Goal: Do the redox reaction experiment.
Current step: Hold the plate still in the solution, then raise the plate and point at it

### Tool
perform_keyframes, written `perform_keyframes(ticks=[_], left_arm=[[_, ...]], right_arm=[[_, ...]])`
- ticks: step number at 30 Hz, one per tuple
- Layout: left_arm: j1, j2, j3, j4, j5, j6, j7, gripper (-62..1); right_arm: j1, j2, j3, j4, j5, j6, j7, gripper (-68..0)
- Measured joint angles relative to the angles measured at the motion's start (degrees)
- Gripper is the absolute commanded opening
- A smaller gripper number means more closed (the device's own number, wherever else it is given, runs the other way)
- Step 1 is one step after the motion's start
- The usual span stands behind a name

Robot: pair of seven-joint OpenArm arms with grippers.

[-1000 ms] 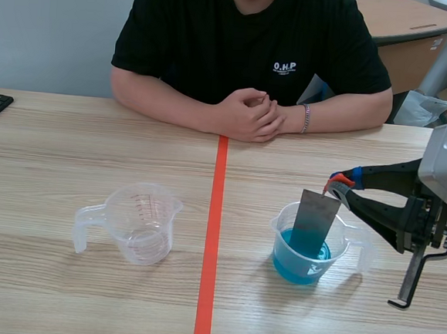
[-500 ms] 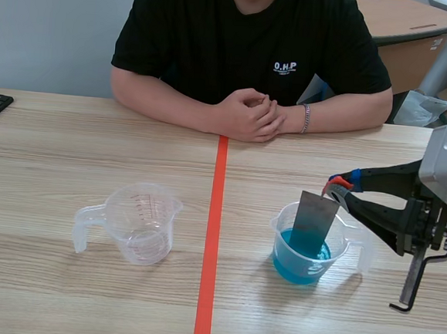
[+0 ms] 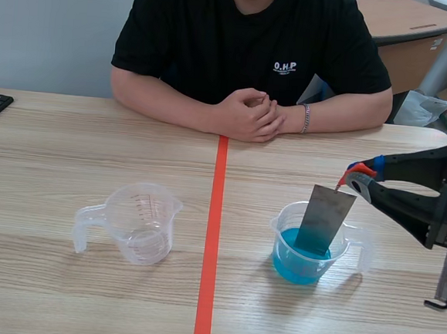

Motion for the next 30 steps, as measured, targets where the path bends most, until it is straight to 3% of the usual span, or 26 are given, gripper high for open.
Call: perform_keyframes(ticks=[14,30], left_arm=[[-0.04,0.0,0.0,0.0,0.0,-0.07,0.02,-56.9],[-0.04,0.0,0.0,0.0,0.0,-0.07,0.02,-56.9]], right_arm=[[-6.54,0.37,10.67,9.38,1.99,1.2,0.0,-66.0],[-8.37,0.37,14.71,16.39,6.8,1.2,-2.69,-66.0]])
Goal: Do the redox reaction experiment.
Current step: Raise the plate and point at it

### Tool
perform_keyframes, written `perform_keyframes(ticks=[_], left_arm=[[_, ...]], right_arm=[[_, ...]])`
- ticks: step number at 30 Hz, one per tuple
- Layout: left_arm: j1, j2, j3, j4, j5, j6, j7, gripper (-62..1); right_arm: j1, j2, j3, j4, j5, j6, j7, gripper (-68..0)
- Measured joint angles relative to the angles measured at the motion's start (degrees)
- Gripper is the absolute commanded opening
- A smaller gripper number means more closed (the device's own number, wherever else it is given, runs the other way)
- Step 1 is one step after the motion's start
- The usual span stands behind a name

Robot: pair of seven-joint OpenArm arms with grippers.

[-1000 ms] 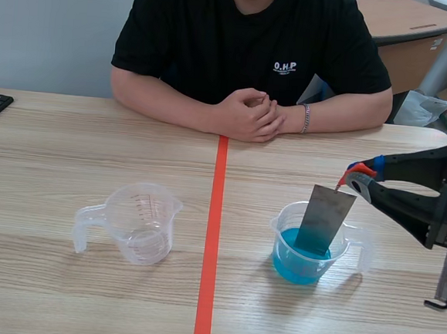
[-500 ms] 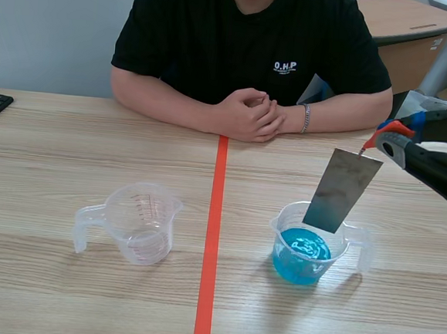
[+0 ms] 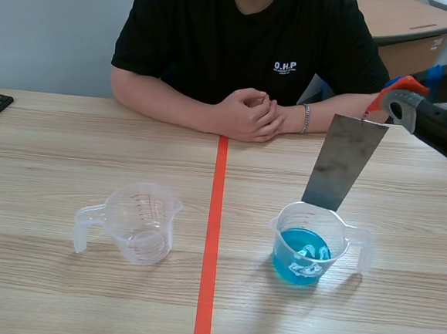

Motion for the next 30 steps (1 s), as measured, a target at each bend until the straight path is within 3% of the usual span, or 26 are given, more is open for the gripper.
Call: perform_keyframes(ticks=[5,10,17,23,25,30], left_arm=[[0.0,0.0,0.0,0.0,0.0,0.0,-0.04,-56.9],[0.0,-0.63,0.0,0.0,0.0,-0.15,-0.11,-56.9],[-2.1,-7.37,0.87,0.0,-0.04,-1.14,-0.48,-56.9],[-10.47,-14.78,3.48,0.0,-0.13,-6.54,-0.5,-56.9],[-14.21,-16.76,5.09,0.0,-1.64,-7.98,-0.5,-56.9],[-24.04,-19.08,9.81,0.0,-2.62,-10.12,-0.5,-56.9]], right_arm=[[-0.02,0.0,0.0,0.83,1.25,0.0,-3.21,-66.0],[-2.23,0.0,1.4,2.89,1.66,0.0,-3.15,-66.0],[-3.69,0.0,2.19,4.46,2.6,0.0,-3.15,-66.0],[-3.69,0.0,2.19,4.46,2.56,0.0,-3.32,-66.0],[-3.69,0.0,2.19,4.46,2.54,0.0,-3.32,-66.0],[-3.67,0.0,2.19,4.46,2.56,0.0,-3.32,-66.0]])
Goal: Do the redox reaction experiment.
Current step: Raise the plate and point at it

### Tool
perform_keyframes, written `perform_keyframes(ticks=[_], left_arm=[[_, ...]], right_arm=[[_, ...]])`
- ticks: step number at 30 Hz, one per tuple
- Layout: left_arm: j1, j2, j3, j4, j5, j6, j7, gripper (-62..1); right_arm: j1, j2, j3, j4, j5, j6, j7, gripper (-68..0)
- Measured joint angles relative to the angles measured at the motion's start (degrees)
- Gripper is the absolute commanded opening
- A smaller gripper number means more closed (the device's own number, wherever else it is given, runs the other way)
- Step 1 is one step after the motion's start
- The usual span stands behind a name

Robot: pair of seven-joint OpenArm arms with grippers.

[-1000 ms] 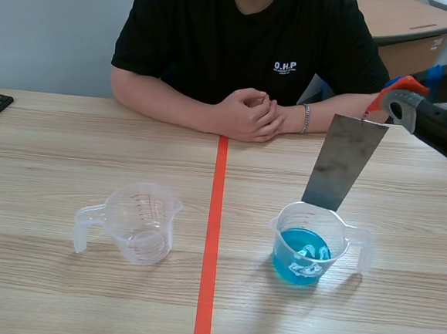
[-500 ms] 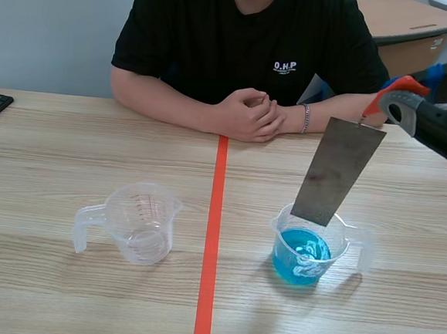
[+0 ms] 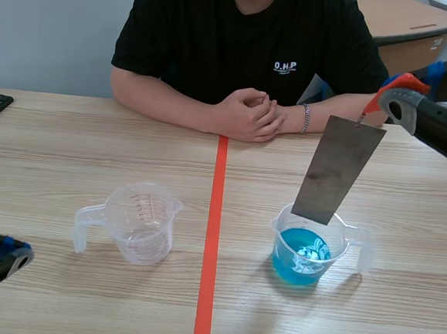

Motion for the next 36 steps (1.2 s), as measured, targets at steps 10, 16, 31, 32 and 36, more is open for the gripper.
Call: perform_keyframes(ticks=[10,16,31,32,36], left_arm=[[-20.35,1.75,16.13,0.0,0.02,-2.73,0.55,-56.9],[-30.14,7.04,24.2,0.0,2.21,-2.58,3.13,-56.9],[-41.05,23.02,34.88,-7.8,11.32,1.64,6.88,-56.9],[-41.53,24.0,35.12,-9.05,12.02,1.62,6.91,-56.9],[-43.5,27.32,36.33,-13.64,12.26,1.77,6.93,-56.9]], right_arm=[[0.0,0.0,0.0,0.0,0.0,0.0,-0.02,-66.0],[0.0,0.0,0.0,0.0,-0.02,0.0,-0.02,-66.0],[0.0,0.0,0.0,0.0,-0.02,0.0,-0.02,-66.0],[0.0,0.0,0.0,0.0,-0.02,0.0,-0.02,-66.0],[0.0,0.0,0.0,0.0,0.0,0.0,-0.02,-66.0]])
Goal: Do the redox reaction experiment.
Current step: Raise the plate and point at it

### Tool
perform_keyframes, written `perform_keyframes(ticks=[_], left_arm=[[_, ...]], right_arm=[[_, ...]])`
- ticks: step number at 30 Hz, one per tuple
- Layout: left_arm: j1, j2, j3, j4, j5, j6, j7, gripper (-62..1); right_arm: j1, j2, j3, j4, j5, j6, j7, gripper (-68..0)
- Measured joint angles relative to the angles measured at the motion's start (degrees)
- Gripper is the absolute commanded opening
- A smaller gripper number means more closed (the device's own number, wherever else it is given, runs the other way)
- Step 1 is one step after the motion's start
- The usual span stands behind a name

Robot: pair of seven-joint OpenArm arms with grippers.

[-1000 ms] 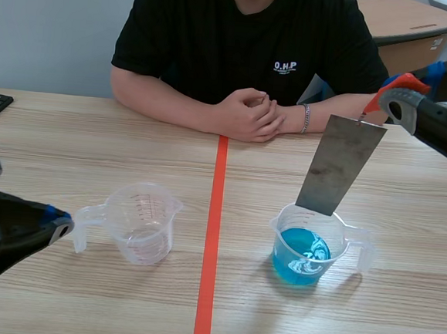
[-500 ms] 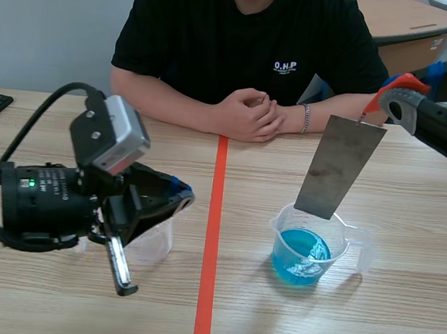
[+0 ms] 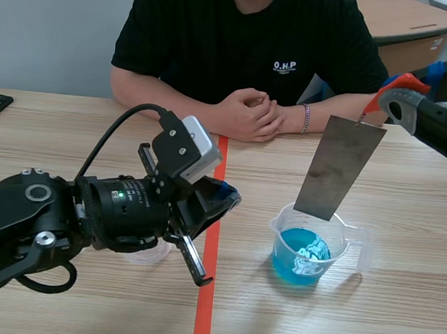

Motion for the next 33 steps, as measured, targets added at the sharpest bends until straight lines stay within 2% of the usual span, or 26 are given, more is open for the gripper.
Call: perform_keyframes(ticks=[7,16,33], left_arm=[[-3.91,3.85,4.0,-3.5,0.46,-0.04,0.0,-56.9],[-5.79,6.54,4.24,-5.01,0.46,1.36,1.2,-56.9],[-5.81,7.52,4.24,-6.51,0.92,1.7,1.22,-56.9]], right_arm=[[0.0,0.0,0.0,0.0,-0.02,0.0,0.0,-66.0],[0.0,0.0,0.0,0.0,-0.02,0.0,0.0,-66.0],[0.0,0.0,0.0,0.0,-0.02,0.0,0.0,-66.0]])
